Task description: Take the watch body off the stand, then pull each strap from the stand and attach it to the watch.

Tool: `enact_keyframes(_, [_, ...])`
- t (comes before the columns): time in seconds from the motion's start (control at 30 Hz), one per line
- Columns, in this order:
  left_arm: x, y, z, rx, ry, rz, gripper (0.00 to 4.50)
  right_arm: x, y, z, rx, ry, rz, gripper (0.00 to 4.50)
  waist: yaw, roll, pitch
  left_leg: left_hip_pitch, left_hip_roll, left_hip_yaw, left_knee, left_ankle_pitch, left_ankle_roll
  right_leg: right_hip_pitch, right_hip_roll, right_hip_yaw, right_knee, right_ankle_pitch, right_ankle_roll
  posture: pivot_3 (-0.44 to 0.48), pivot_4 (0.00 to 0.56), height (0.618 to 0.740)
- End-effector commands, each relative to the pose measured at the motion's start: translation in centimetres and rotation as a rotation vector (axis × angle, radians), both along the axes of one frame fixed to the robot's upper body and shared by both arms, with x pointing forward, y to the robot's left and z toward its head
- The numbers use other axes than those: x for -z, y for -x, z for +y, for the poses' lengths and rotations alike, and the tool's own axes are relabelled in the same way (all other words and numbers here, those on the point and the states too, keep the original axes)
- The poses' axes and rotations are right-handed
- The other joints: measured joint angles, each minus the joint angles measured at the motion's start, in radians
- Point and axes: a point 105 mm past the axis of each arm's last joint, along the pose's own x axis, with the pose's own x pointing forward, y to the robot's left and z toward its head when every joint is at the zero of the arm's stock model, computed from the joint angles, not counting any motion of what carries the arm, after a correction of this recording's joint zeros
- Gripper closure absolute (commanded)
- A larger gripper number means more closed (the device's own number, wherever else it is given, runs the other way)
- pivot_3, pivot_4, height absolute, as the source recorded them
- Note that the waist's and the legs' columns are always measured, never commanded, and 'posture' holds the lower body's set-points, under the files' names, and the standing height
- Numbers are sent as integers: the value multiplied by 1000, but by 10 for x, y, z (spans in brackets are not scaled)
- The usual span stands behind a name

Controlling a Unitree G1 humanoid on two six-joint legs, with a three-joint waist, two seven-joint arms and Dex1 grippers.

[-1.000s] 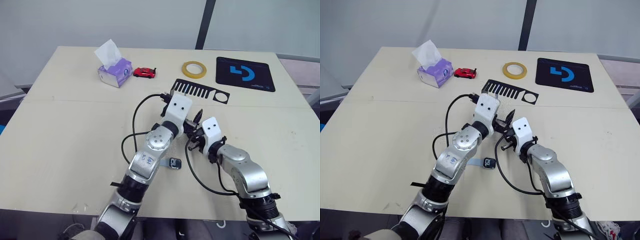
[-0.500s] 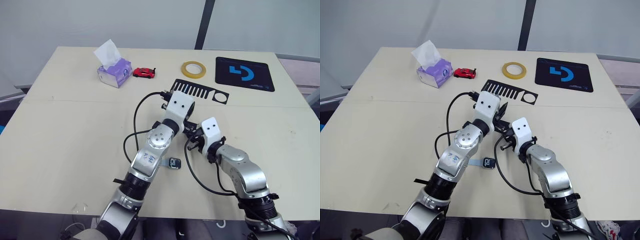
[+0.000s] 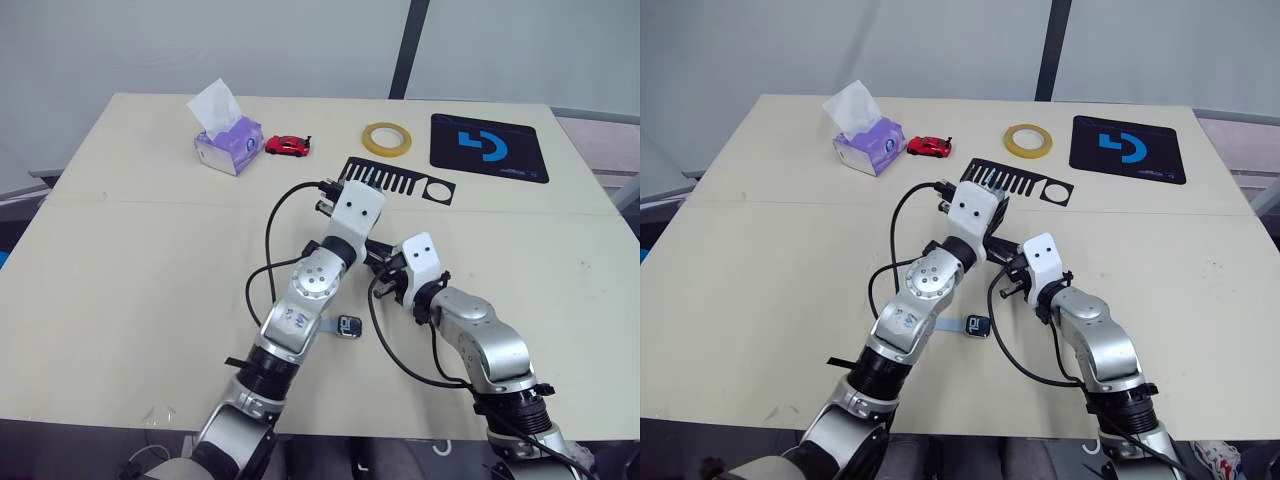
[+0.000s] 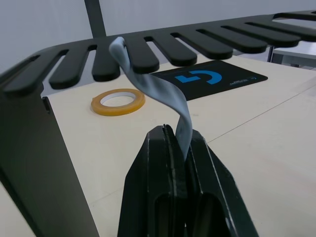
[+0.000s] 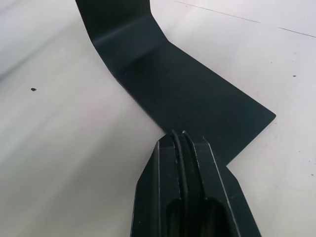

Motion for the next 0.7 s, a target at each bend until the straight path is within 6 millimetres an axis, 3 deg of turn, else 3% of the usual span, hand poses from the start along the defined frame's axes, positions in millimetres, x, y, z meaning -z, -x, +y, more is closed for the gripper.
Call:
enact_keyframes(0.03, [-26, 12, -3, 30, 42, -113, 4415, 18, 1, 0, 10, 11, 73, 4500, 0, 0, 0, 0, 0, 0, 0, 0, 0, 0, 0, 0, 0, 0, 0, 0, 150, 738])
enact_keyframes(0.43, [-8, 8, 4, -1, -34, -109, 4415, 18, -1, 1, 9, -6, 90, 4500, -1, 0, 0, 0, 1, 0, 0, 0, 0, 0, -1, 0, 0, 0, 0, 0, 150, 738])
enact_keyframes(0.7, [-17, 9, 7, -8, -3, -165, 4415, 20, -1, -1, 19, -9, 109, 4500, -1, 0, 0, 0, 1, 0, 0, 0, 0, 0, -1, 0, 0, 0, 0, 0, 150, 738])
